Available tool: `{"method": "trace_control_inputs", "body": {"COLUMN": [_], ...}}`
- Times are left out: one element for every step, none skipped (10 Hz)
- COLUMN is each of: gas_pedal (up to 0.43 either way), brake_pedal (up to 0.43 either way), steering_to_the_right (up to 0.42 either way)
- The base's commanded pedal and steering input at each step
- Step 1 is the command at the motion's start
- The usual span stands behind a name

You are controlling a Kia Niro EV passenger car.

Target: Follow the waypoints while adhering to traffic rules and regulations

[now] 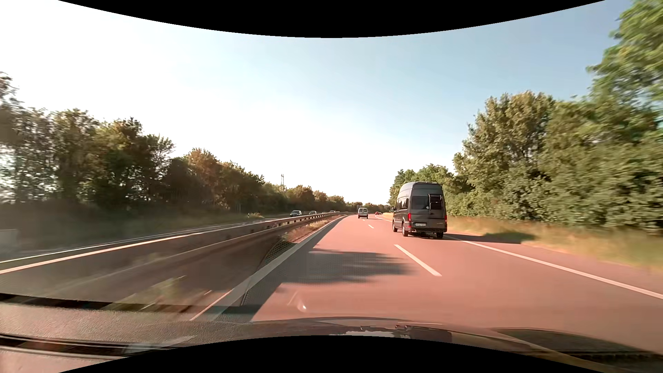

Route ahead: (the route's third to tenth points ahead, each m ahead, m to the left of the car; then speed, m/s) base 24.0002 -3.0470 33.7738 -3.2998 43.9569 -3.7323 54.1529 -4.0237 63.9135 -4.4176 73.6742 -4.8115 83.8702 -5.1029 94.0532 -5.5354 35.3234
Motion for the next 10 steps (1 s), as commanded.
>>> {"method": "trace_control_inputs", "body": {"gas_pedal": [0.28,0.28,0.28,0.28,0.28,0.28,0.28,0.299,0.319,0.358], "brake_pedal": [0.0,0.006,0.006,0.006,0.006,0.006,0.006,0.006,0.006,0.006], "steering_to_the_right": [0.0,0.0,0.0,0.0,0.001,0.002,0.003,0.003,0.004,0.005]}}
